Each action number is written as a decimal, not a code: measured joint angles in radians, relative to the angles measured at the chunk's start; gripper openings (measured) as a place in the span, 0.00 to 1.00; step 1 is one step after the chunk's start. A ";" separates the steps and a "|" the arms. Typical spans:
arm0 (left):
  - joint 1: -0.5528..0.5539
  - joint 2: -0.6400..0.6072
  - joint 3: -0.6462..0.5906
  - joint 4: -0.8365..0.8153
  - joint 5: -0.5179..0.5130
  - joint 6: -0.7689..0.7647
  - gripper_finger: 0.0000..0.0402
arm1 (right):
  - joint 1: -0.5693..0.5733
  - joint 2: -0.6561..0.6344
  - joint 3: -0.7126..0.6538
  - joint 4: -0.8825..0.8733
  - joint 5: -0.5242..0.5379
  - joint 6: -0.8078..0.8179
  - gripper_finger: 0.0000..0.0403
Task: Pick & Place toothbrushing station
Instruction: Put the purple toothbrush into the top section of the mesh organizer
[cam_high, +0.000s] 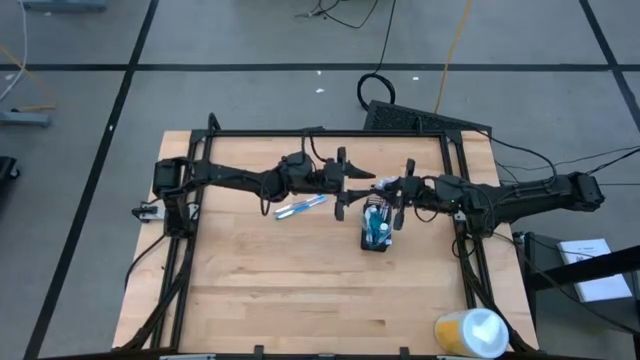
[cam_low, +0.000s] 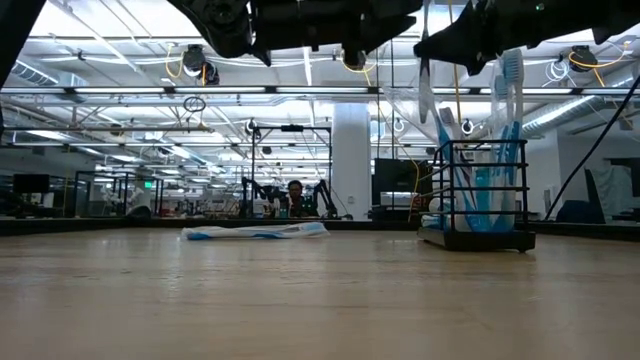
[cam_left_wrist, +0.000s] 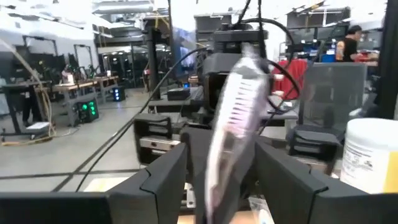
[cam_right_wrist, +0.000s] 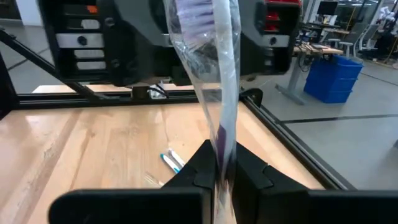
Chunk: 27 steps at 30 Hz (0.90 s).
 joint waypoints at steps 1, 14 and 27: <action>0.001 0.006 0.007 -0.002 -0.005 -0.011 0.48 | 0.000 0.000 0.000 0.000 0.000 0.000 0.03; 0.019 0.077 0.146 -0.149 0.048 -0.036 0.46 | 0.000 0.000 0.000 0.007 0.001 0.000 0.03; 0.025 0.077 0.146 -0.129 0.056 -0.004 0.05 | 0.000 -0.001 0.002 -0.008 0.004 0.015 0.05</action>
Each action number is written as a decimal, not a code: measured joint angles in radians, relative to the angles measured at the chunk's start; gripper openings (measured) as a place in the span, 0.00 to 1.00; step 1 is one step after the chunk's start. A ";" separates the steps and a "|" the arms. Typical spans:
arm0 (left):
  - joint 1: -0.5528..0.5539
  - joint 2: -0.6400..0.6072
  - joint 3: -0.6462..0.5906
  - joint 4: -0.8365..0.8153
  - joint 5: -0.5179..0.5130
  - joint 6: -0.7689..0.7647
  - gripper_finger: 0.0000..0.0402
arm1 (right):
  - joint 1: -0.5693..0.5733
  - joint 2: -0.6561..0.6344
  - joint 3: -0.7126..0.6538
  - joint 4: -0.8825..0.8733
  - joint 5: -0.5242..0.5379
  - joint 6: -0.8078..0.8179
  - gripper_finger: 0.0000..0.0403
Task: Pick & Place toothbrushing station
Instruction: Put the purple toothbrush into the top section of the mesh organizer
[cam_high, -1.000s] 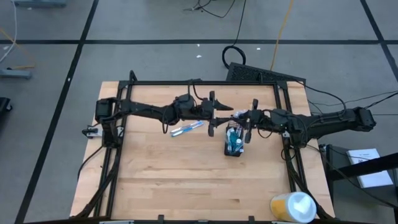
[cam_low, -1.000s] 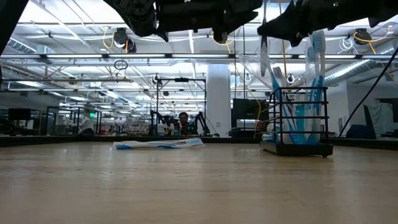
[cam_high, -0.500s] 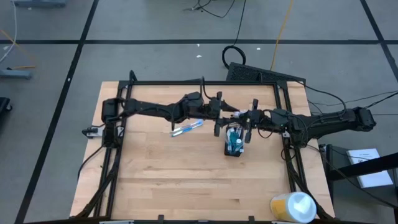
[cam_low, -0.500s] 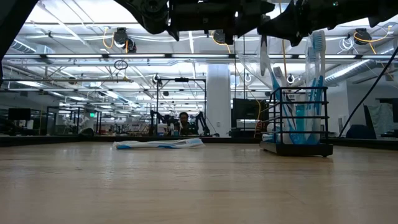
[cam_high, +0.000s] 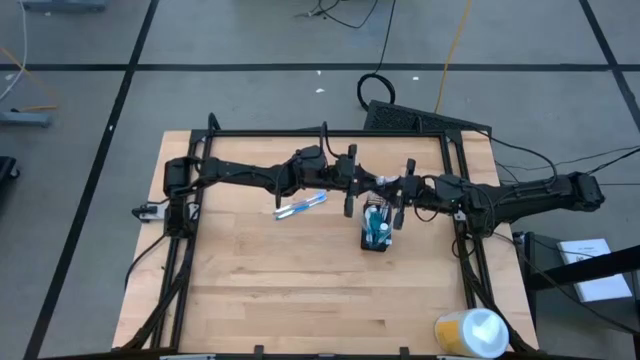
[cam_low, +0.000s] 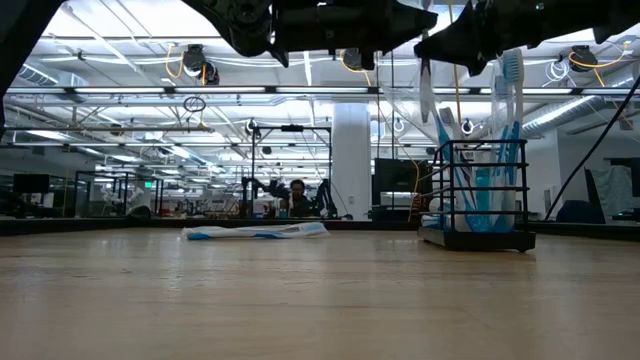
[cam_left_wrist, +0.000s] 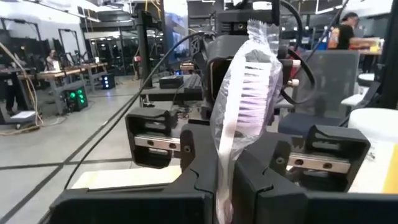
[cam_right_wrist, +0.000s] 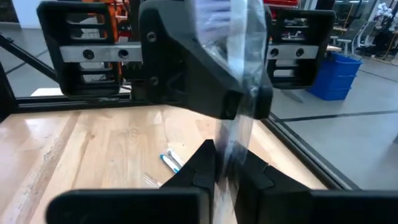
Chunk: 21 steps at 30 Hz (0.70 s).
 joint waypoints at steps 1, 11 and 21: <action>0.002 0.000 0.000 0.003 -0.001 -0.009 0.04 | 0.000 0.000 0.000 0.000 -0.001 0.006 0.06; 0.063 -0.053 0.000 0.073 0.151 -0.095 0.04 | 0.001 -0.093 -0.001 -0.119 -0.003 0.018 0.33; 0.056 -0.046 -0.071 0.098 0.151 -0.031 0.04 | 0.002 -0.328 -0.001 -0.158 -0.003 0.003 0.38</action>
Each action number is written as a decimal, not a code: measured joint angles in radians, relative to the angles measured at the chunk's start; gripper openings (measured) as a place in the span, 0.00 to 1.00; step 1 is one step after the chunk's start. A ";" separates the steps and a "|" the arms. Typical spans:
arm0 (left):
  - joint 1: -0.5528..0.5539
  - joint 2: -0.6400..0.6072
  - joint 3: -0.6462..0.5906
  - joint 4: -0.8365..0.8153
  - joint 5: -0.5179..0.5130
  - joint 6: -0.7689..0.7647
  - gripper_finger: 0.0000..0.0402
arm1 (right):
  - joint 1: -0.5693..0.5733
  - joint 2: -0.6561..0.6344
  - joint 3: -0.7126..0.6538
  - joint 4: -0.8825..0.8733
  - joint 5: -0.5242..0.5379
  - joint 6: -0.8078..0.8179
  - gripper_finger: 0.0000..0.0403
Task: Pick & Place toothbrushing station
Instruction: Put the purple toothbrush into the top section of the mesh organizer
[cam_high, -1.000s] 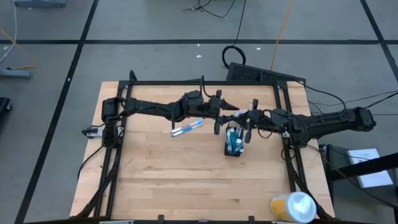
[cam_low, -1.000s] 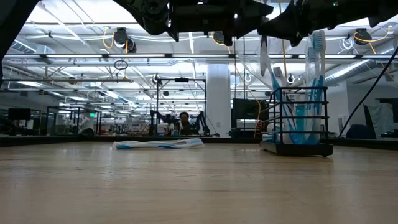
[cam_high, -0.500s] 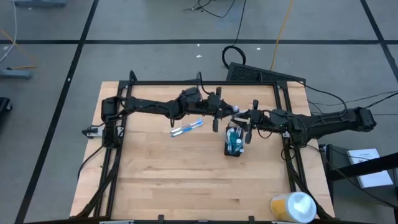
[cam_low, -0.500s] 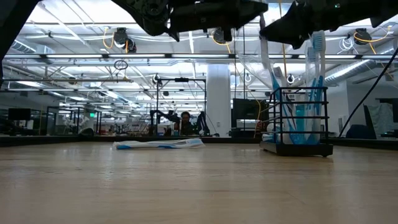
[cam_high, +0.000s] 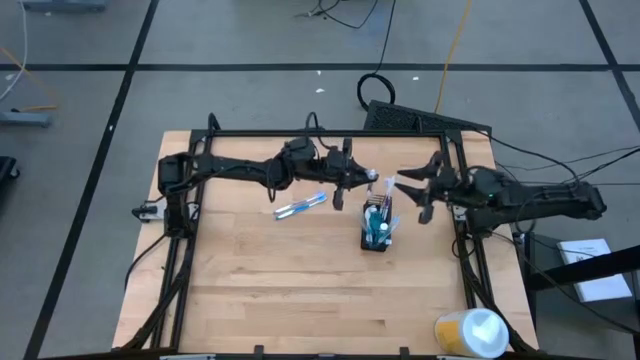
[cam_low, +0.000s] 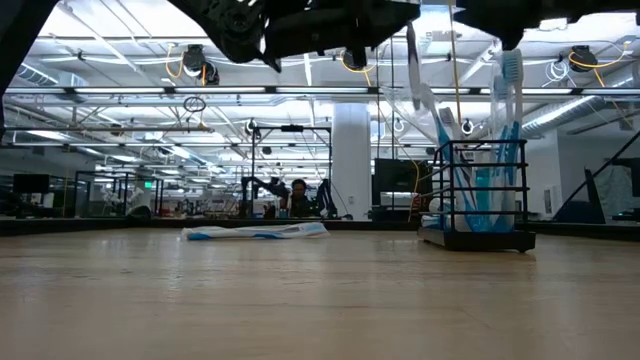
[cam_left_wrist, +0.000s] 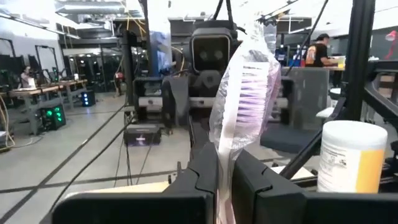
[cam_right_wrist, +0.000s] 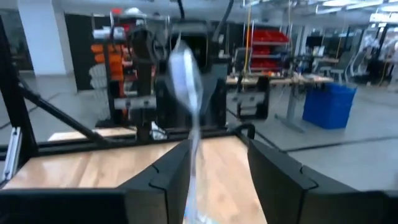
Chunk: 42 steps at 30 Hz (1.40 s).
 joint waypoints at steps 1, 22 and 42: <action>-0.002 0.004 -0.012 0.019 -0.002 0.000 0.04 | 0.000 -0.012 0.000 -0.001 -0.001 -0.008 0.38; 0.011 0.173 -0.017 0.189 -0.033 -0.054 0.04 | 0.002 0.027 0.000 0.033 -0.002 -0.031 0.38; 0.010 0.289 -0.017 0.219 -0.039 -0.088 0.04 | 0.002 0.049 0.000 0.035 0.000 -0.030 0.39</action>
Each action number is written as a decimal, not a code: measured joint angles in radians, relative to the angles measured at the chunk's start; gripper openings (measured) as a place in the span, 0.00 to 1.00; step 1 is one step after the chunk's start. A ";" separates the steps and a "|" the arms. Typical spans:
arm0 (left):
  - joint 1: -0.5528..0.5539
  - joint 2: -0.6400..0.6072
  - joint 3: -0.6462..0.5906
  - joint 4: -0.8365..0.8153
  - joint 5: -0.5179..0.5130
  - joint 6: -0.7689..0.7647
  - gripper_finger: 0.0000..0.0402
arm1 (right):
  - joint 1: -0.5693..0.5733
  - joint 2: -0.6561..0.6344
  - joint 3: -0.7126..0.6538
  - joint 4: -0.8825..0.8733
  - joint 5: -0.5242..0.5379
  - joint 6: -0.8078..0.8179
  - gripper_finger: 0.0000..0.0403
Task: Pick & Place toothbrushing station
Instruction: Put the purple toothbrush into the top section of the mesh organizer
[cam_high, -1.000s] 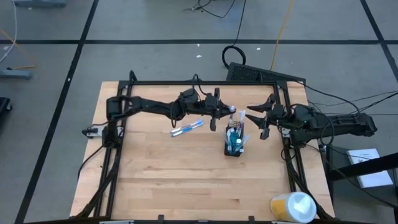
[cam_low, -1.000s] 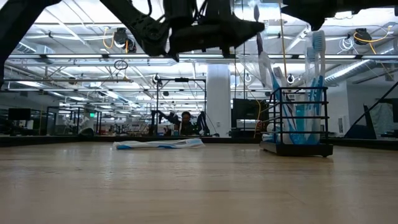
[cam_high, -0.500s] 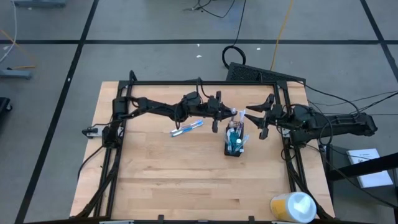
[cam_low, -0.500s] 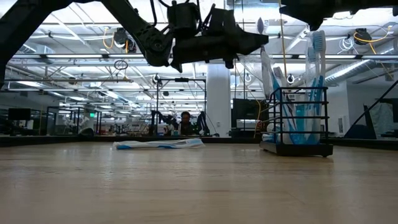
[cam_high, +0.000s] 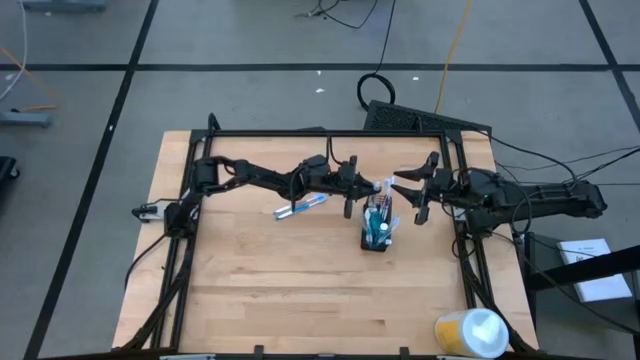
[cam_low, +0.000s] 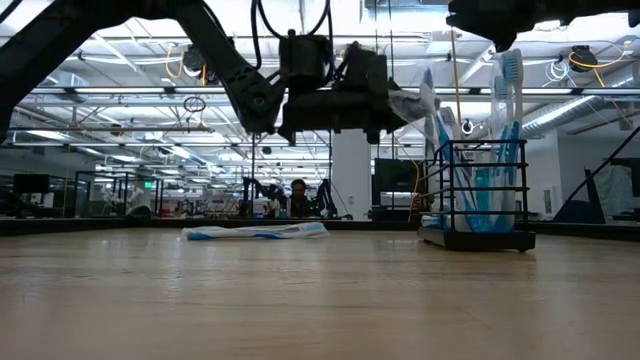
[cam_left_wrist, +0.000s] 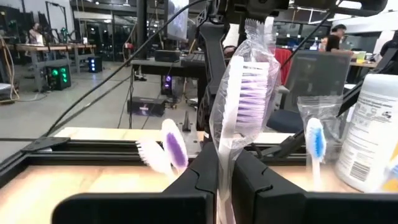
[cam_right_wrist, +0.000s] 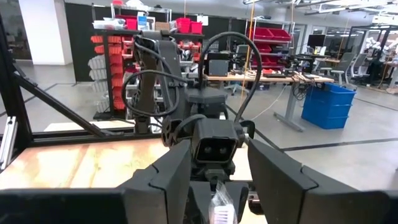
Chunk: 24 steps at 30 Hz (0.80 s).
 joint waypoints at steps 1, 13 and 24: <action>0.000 0.005 0.000 0.006 0.000 -0.004 0.04 | 0.000 0.002 0.000 0.001 0.000 0.000 0.39; -0.008 0.011 0.000 -0.051 -0.017 -0.002 0.04 | 0.000 0.003 0.000 0.001 0.000 0.000 0.39; -0.010 0.011 0.000 -0.094 -0.130 -0.030 0.24 | 0.000 0.003 0.000 0.001 0.000 0.004 0.39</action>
